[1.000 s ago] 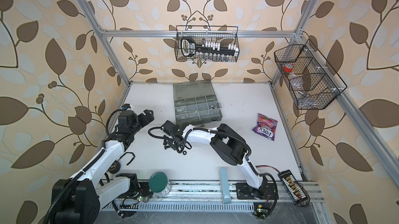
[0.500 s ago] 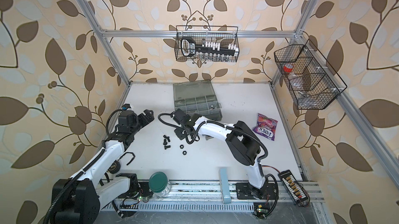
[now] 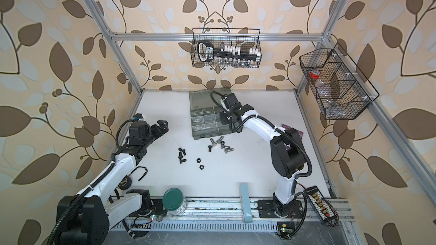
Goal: Sort the screws and nuts into containers
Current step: Place the nut into the container.
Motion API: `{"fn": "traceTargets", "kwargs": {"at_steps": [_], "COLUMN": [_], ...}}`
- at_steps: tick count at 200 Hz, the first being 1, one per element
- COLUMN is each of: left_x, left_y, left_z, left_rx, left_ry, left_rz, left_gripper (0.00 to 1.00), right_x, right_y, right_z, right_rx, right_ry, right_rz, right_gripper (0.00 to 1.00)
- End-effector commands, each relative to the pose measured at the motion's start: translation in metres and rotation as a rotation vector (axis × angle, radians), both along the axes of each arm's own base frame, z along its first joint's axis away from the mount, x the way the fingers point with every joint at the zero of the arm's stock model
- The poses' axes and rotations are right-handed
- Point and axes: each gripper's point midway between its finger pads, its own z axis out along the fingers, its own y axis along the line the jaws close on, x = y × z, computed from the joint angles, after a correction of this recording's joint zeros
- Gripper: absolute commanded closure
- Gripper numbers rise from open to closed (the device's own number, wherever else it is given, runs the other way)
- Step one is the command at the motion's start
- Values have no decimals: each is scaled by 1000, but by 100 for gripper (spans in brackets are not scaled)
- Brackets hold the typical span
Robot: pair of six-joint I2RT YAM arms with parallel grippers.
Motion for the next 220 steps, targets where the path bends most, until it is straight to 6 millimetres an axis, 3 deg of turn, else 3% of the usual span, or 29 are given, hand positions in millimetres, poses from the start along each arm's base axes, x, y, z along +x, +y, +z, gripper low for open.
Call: {"fn": "traceTargets", "kwargs": {"at_steps": [1,38,151,220], "left_x": [8,8,7,5], "left_y": [2,1,1,3], "left_z": [26,27,27,29], "left_rx": [-1,-2,1,-1], "left_ry": [-65,-65,-59,-47], "left_rz": [2,-2,-4,6], "left_gripper": [1,1,1,1], "right_x": [12,36,66,67], "right_y": [-20,-43,-42,-43], "right_z": [-7,-21,-55,-67], "right_rx": [12,-4,-45,-60], "right_ry": [12,28,53,73], "right_rz": [-56,-118,-141,-138], "right_gripper": [89,89,86,66]}}
